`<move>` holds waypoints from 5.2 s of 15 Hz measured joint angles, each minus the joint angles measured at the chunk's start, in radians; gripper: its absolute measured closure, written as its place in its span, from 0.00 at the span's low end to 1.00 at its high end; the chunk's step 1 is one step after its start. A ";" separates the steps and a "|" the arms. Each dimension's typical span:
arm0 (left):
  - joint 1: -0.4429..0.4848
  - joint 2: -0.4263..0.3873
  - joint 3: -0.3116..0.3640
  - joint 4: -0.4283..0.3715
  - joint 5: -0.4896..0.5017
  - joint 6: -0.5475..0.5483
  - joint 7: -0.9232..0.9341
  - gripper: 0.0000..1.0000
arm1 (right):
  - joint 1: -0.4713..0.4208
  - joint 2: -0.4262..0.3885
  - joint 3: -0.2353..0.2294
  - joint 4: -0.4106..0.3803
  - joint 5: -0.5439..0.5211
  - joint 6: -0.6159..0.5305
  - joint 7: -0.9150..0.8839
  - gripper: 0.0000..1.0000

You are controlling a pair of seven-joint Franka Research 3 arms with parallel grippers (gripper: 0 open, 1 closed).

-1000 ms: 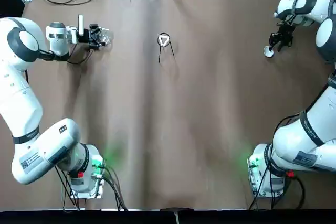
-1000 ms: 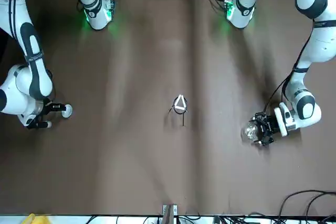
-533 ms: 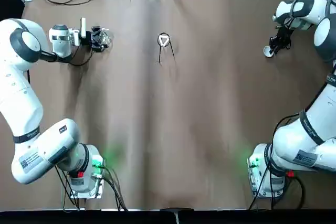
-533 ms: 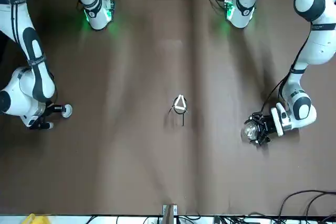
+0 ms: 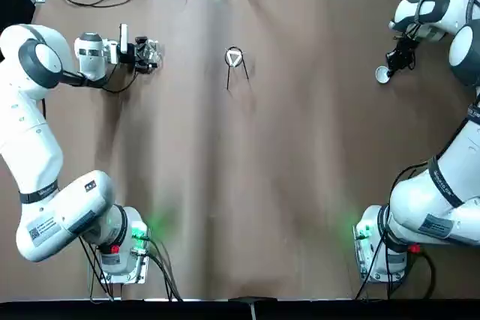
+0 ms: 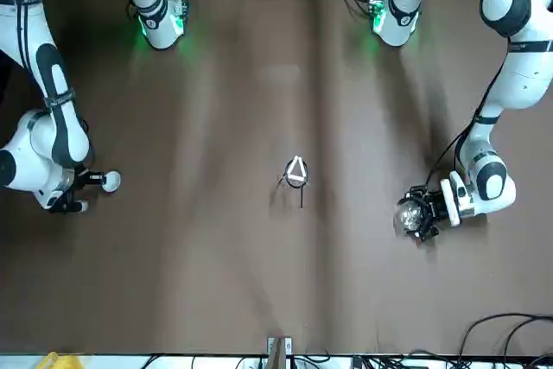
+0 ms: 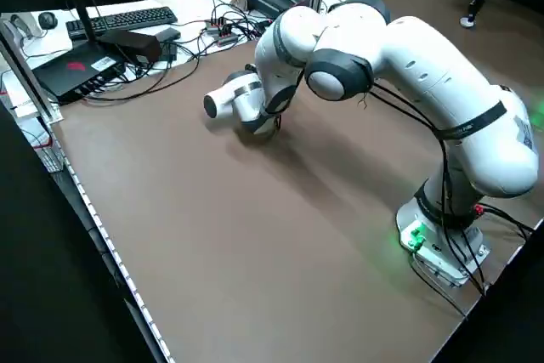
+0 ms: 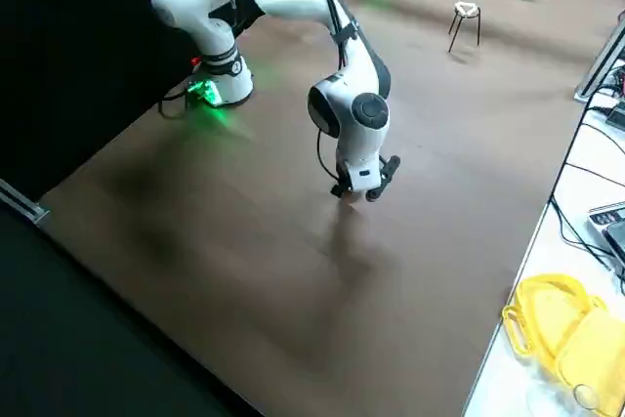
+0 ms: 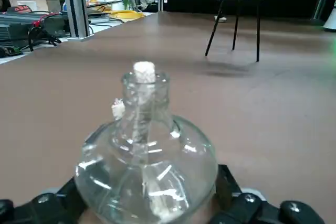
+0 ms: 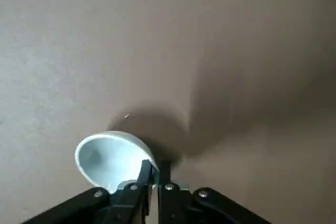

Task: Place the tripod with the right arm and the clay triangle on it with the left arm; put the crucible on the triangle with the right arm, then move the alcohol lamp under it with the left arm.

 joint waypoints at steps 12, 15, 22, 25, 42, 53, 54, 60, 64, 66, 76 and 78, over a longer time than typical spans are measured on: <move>-0.156 0.000 -0.009 0.000 -0.059 -0.079 0.092 0.23 | 0.057 -0.001 0.015 0.202 0.018 -0.313 0.000 0.94; -0.227 0.000 -0.042 -0.036 -0.059 -0.091 0.092 0.23 | 0.078 -0.022 0.019 0.246 0.077 -0.420 0.042 0.94; -0.379 -0.001 -0.070 -0.059 -0.143 0.032 0.092 0.23 | 0.291 -0.184 0.033 0.257 0.158 -0.546 0.323 0.94; -0.442 -0.003 -0.070 -0.059 -0.193 0.077 0.092 0.23 | 0.376 -0.205 0.037 0.256 0.202 -0.547 0.464 0.94; -0.557 -0.004 -0.070 -0.061 -0.272 0.186 0.092 0.26 | 0.818 -0.114 0.038 0.333 0.475 -0.147 1.154 0.94; -0.541 -0.008 -0.064 -0.059 -0.274 0.191 0.092 0.00 | 0.911 0.057 0.037 0.470 0.552 0.036 1.293 0.94; -0.534 -0.009 -0.064 -0.058 -0.274 0.191 0.092 0.00 | 0.918 0.065 0.037 0.470 0.555 0.042 1.293 0.94; -0.523 -0.012 -0.064 -0.058 -0.274 0.191 0.092 0.00 | 0.952 0.100 0.037 0.471 0.562 0.119 1.295 0.94; -0.527 -0.012 -0.065 -0.058 -0.274 0.191 0.092 0.01 | 0.957 0.111 0.037 0.471 0.562 0.130 1.295 0.94; -0.526 -0.013 -0.065 -0.058 -0.274 0.191 0.092 0.09 | 0.963 0.119 0.037 0.471 0.562 0.131 1.295 0.94; -0.502 -0.013 -0.062 -0.060 -0.274 0.190 0.092 0.21 | 0.975 0.137 0.036 0.472 0.562 0.172 1.294 0.94; -0.496 -0.013 -0.062 -0.061 -0.274 0.188 0.092 0.21 | 0.975 0.137 0.035 0.473 0.562 0.173 1.294 0.94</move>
